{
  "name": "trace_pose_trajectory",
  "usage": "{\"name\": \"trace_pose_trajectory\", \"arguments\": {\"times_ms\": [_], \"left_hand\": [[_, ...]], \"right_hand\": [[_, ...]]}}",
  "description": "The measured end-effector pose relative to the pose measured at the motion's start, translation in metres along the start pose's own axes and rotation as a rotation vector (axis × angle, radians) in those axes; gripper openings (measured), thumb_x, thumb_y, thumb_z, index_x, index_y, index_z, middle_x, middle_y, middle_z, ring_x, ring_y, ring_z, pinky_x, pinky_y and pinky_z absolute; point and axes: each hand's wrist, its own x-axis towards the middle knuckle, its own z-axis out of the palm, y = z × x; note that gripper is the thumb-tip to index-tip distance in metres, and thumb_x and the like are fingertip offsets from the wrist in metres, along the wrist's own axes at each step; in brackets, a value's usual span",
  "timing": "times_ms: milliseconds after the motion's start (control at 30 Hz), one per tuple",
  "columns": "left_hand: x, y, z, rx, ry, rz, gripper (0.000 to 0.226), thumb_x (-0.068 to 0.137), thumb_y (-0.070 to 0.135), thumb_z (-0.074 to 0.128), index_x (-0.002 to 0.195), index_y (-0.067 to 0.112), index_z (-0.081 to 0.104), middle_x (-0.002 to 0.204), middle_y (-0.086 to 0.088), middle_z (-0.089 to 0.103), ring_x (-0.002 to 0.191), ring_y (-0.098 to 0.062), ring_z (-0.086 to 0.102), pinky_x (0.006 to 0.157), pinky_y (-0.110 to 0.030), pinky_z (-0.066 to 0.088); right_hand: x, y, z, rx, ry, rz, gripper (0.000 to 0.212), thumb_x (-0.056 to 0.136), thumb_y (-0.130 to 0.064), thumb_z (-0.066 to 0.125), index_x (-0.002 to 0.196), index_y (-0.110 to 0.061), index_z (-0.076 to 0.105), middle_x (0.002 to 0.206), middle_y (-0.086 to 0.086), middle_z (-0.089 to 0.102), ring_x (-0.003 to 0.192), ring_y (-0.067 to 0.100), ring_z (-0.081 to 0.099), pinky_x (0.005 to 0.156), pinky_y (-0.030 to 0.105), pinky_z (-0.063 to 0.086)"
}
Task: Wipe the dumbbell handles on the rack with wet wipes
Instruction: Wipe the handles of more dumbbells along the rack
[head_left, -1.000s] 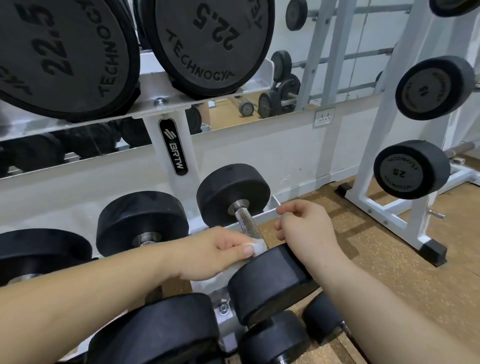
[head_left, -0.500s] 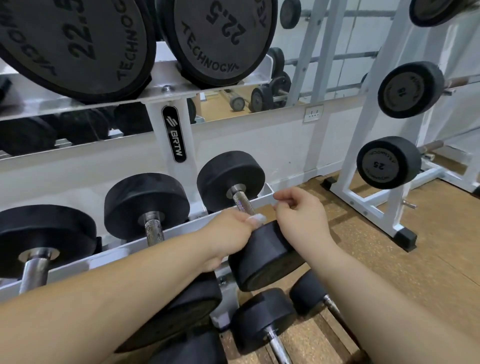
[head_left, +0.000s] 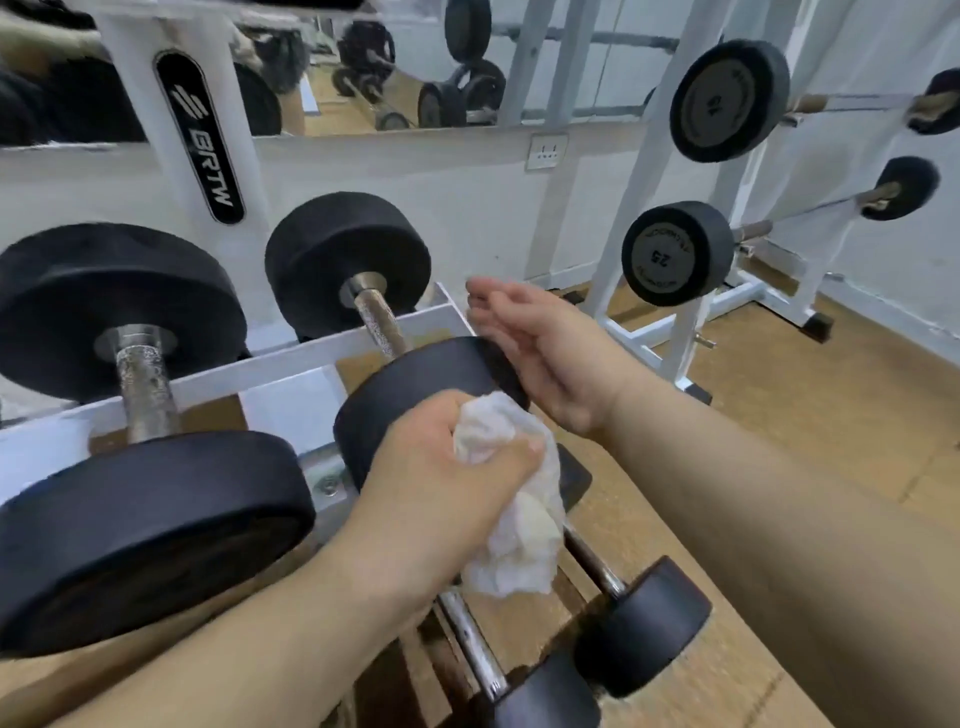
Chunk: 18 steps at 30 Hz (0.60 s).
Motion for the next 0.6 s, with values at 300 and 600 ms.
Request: {"name": "trace_pose_trajectory", "arguments": {"times_ms": [300, 600], "left_hand": [[0.045, -0.090, 0.060, -0.091, -0.160, -0.292, 0.010, 0.094, 0.008, 0.064, 0.102, 0.008, 0.071, 0.091, -0.025, 0.072, 0.078, -0.026, 0.069, 0.071, -0.038, 0.050], [0.116, -0.134, 0.110, -0.132, -0.084, -0.446, 0.031, 0.091, 0.001, 0.072, 0.117, 0.016, 0.071, 0.094, -0.008, 0.078, 0.063, -0.013, 0.065, 0.050, -0.024, 0.044]], "right_hand": [[-0.018, 0.084, -0.128, -0.394, -0.179, 0.260, 0.037, 0.089, -0.047, 0.077, 0.108, -0.016, 0.073, 0.099, 0.004, 0.075, 0.090, 0.023, 0.070, 0.094, 0.047, 0.056], [0.017, 0.171, -0.200, -0.108, -0.384, 0.439, 0.033, 0.098, -0.030, 0.071, 0.121, -0.007, 0.075, 0.122, 0.020, 0.074, 0.100, 0.026, 0.071, 0.087, 0.042, 0.053]]}}
